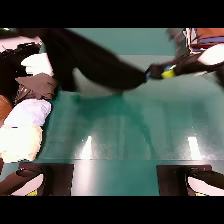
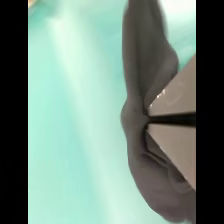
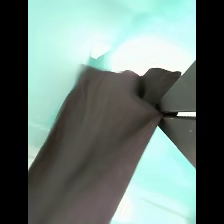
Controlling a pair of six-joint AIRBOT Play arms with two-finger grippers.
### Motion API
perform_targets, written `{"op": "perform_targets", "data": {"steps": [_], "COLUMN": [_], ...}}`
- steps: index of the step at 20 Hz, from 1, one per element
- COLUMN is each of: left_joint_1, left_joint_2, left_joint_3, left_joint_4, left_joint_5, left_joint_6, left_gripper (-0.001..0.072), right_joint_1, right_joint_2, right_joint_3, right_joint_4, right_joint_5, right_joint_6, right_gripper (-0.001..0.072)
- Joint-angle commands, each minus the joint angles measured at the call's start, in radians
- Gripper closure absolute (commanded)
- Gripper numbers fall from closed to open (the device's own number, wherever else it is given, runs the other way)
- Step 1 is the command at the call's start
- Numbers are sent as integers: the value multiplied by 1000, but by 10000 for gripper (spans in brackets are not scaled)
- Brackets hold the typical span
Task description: Fold the shirts.
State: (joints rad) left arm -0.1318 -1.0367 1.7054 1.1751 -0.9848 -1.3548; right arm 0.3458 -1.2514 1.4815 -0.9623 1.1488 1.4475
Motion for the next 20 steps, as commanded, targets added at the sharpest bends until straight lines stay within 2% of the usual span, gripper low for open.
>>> {"op": "perform_targets", "data": {"steps": [1, 5, 8, 12, 15, 20], "left_joint_1": [2, 2, 2, 2, 0, 0], "left_joint_2": [129, 188, 175, 174, 174, 174], "left_joint_3": [146, 150, 69, -249, -541, -903], "left_joint_4": [19, 18, 17, -6, -62, -231], "left_joint_5": [-60, -145, -202, -240, -255, -272], "left_joint_6": [8, 21, 19, 19, 32, 158], "left_gripper": [682, 682, 682, 682, 683, 680], "right_joint_1": [-74, -88, -88, -38, 29, 53], "right_joint_2": [171, 273, 293, 261, 233, 192], "right_joint_3": [173, 283, 271, 70, -150, -350], "right_joint_4": [-37, -152, -194, -193, -193, -194], "right_joint_5": [68, 106, 171, 244, 223, 168], "right_joint_6": [6, 51, 75, 98, 98, 100], "right_gripper": [702, 702, 702, 702, 702, 702]}}
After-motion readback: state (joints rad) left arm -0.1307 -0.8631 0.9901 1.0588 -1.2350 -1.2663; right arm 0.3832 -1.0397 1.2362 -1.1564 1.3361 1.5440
